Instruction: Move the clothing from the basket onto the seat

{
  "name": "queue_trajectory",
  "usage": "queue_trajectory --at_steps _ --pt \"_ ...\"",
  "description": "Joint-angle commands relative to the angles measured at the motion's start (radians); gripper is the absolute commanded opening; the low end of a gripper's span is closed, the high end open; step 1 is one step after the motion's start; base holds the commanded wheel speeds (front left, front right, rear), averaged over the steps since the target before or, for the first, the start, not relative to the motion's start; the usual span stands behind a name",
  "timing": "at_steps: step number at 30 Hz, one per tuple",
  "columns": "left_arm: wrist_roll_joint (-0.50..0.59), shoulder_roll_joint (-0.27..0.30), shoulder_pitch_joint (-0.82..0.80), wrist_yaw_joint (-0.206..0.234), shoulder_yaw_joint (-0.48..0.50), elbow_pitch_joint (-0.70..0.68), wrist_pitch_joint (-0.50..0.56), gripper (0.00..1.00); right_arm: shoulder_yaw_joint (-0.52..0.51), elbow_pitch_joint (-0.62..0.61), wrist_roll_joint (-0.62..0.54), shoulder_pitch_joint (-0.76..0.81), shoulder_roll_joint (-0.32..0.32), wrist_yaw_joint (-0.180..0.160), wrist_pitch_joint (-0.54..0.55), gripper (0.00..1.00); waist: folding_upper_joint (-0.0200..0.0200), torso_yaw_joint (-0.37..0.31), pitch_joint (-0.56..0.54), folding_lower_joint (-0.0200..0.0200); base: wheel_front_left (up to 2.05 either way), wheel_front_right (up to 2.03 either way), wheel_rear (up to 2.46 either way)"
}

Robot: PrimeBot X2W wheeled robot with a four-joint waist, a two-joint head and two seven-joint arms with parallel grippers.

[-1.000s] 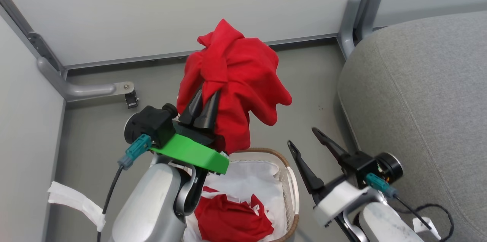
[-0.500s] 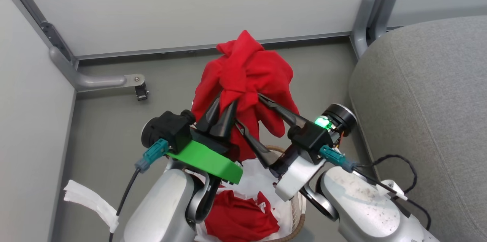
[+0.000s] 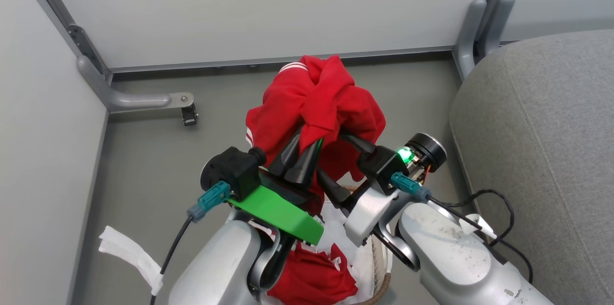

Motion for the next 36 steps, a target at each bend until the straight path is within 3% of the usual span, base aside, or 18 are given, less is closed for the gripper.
queue_trajectory --at_steps 1,3,4,15,16,17,18,26,36 --pt "-0.009 0.001 -0.011 -0.002 -0.004 0.002 -0.001 0.00 -0.003 -0.010 0.013 -0.003 0.000 -0.001 -0.002 0.89 0.0000 0.002 -0.002 0.0000 0.00 0.00 0.00" --pt "-0.015 0.001 -0.009 -0.002 -0.008 0.004 -0.001 0.00 -0.004 -0.012 0.022 0.001 0.000 -0.001 -0.002 0.33 0.0000 0.003 -0.003 0.0000 0.00 0.00 0.00" --pt "-0.017 0.001 -0.008 -0.002 -0.008 0.005 -0.001 0.00 -0.005 -0.012 0.026 0.003 0.000 -0.001 -0.002 0.00 0.0000 0.003 -0.003 0.0000 0.00 0.00 0.00" --pt "0.008 0.001 0.012 -0.002 0.031 0.023 0.000 0.00 -0.061 -0.032 0.024 0.044 -0.002 -0.001 -0.002 0.00 0.0000 -0.032 0.007 0.0000 0.00 0.00 0.00" --pt "0.014 0.002 0.014 0.000 0.037 0.025 -0.001 0.07 -0.065 -0.032 0.023 0.051 -0.001 -0.001 -0.002 0.00 0.0000 -0.038 0.009 0.0000 0.00 0.00 0.00" --pt "0.019 0.001 0.017 0.004 0.046 0.027 -0.001 0.50 -0.070 -0.034 0.022 0.058 -0.002 -0.001 -0.002 0.00 0.0000 -0.047 0.012 0.0000 0.00 0.00 0.00" --pt "0.027 0.002 0.020 0.007 0.049 0.035 0.000 1.00 -0.076 -0.038 0.022 0.063 -0.002 -0.001 -0.002 0.00 0.0000 -0.056 0.013 0.0000 0.00 0.00 0.00" --pt "0.087 0.002 0.032 0.007 0.094 0.054 0.000 1.00 -0.160 -0.068 0.014 0.118 -0.001 -0.001 -0.002 0.00 0.0000 -0.180 0.042 0.0000 0.00 0.00 0.00" --pt "0.167 0.002 0.030 -0.001 0.122 0.066 0.000 1.00 -0.263 -0.131 -0.013 0.170 0.000 -0.001 -0.002 0.00 0.0000 -0.382 0.089 0.0000 0.00 0.00 0.00"
